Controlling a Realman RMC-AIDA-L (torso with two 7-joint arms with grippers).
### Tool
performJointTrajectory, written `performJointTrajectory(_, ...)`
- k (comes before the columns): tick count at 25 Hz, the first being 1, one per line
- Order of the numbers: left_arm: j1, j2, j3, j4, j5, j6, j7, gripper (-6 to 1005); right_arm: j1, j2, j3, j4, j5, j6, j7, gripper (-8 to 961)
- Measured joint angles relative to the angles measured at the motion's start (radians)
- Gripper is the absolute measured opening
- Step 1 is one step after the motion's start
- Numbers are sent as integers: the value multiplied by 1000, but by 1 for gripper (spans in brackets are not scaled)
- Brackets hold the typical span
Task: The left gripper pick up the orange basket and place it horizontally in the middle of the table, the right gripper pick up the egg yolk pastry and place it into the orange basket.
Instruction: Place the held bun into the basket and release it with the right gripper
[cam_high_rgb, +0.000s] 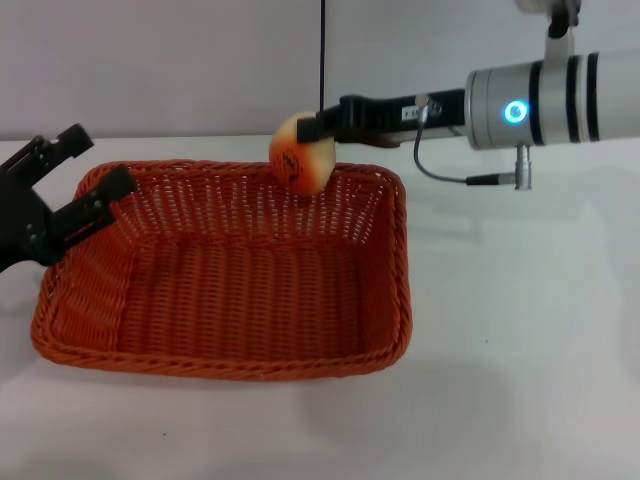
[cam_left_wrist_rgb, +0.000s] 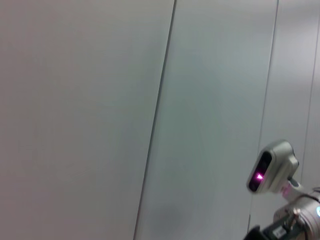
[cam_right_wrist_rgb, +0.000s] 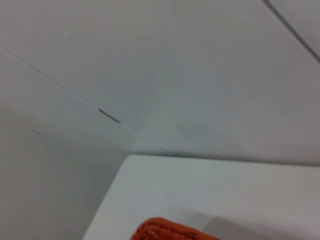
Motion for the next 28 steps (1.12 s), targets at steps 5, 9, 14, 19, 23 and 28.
performJointTrajectory(5, -23, 0, 15, 13, 0, 30, 2, 785, 3, 4, -22, 12, 1, -4, -5, 41)
performJointTrajectory(9, -34, 0, 33, 19, 0, 50, 2, 785, 15, 5, -30, 22, 1, 9, -11, 40)
performJointTrajectory(14, -51, -3, 54, 27, 0, 71, 2, 785, 47, 8, -62, 34, 2, 41, -15, 39)
performJointTrajectory(19, -71, -5, 62, 36, -1, 83, 3, 785, 71, 12, -80, 77, 24, 63, -30, 39)
performJointTrajectory(23, -92, -6, 64, 53, -1, 89, 3, 785, 98, 14, -85, 132, 26, 88, -58, 38)
performJointTrajectory(28, -100, -7, 72, 57, -1, 98, 3, 785, 114, 14, -85, 164, 26, 110, -80, 62)
